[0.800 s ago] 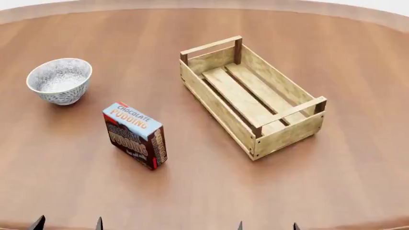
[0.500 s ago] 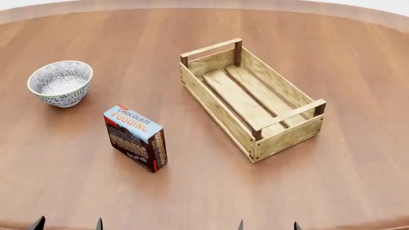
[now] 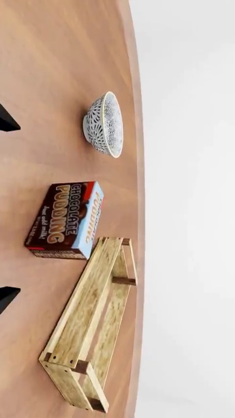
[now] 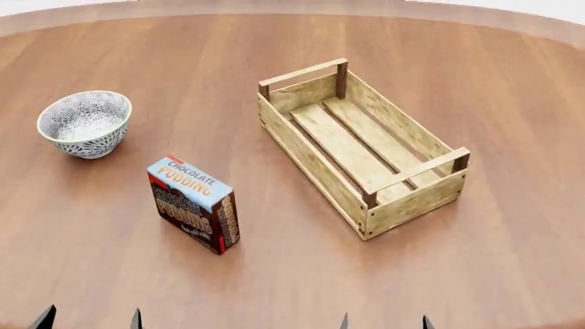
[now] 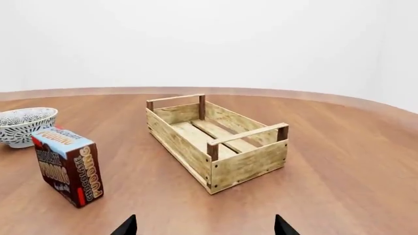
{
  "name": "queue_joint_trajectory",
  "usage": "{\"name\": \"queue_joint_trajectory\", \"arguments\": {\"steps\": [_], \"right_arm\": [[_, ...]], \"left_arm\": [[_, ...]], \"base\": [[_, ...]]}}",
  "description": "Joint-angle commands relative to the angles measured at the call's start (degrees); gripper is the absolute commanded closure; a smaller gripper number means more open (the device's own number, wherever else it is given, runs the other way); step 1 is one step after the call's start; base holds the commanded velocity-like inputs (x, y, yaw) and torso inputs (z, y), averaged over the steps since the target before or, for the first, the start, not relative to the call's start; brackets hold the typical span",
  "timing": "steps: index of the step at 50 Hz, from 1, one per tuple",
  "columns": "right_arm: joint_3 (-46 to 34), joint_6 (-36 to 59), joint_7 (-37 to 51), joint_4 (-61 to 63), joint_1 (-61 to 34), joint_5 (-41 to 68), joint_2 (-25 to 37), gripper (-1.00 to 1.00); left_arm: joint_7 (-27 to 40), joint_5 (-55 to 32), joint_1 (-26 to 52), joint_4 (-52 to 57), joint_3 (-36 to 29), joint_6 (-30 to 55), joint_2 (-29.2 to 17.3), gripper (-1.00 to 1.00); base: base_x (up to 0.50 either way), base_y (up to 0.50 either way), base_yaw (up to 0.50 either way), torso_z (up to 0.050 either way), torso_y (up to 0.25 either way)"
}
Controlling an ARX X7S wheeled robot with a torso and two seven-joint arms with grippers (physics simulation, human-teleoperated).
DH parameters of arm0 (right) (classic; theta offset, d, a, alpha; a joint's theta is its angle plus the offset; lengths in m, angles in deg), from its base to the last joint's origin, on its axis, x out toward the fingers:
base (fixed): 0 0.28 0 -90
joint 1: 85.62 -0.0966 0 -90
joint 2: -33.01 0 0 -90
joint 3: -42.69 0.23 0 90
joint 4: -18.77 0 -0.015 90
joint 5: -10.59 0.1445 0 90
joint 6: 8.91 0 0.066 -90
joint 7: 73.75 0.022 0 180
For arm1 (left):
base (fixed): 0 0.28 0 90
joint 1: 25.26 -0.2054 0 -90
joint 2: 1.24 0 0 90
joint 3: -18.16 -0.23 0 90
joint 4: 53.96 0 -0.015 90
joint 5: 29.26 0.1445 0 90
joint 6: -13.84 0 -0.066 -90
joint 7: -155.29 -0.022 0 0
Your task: Pick up the chocolate pudding and put it in the tray.
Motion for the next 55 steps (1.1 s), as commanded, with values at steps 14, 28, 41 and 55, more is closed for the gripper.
{"name": "queue_joint_trajectory", "arguments": {"steps": [14, 28, 41, 55], "right_arm": [[-2.4, -0.7, 2.1, -0.1, -0.2, 0.8, 1.6, -1.00], [-3.1, -0.8, 2.8, -0.6, -0.4, 1.8, 2.5, -1.00], [-3.7, -1.1, 3.5, -0.5, -0.4, 2.5, 3.1, -1.00], [-4.6, -1.2, 4.3, -0.8, -0.6, 2.9, 3.5, -1.00]], "left_arm": [[1.7, -1.6, -0.1, 0.6, -1.9, -0.2, -1.8, -1.00], [2.3, -2.7, -0.1, 0.7, -2.7, -0.1, -2.5, -1.00], [3.0, -3.2, -0.1, 1.0, -3.4, -0.3, -3.2, -1.00], [3.8, -3.5, -0.2, 1.2, -4.1, -0.5, -3.7, -1.00]], "base": [[0.24, 0.07, 0.00, 0.000, 0.000], [0.26, 0.08, 0.00, 0.000, 0.000], [0.28, 0.09, 0.00, 0.000, 0.000], [0.30, 0.01, 0.00, 0.000, 0.000]]}}
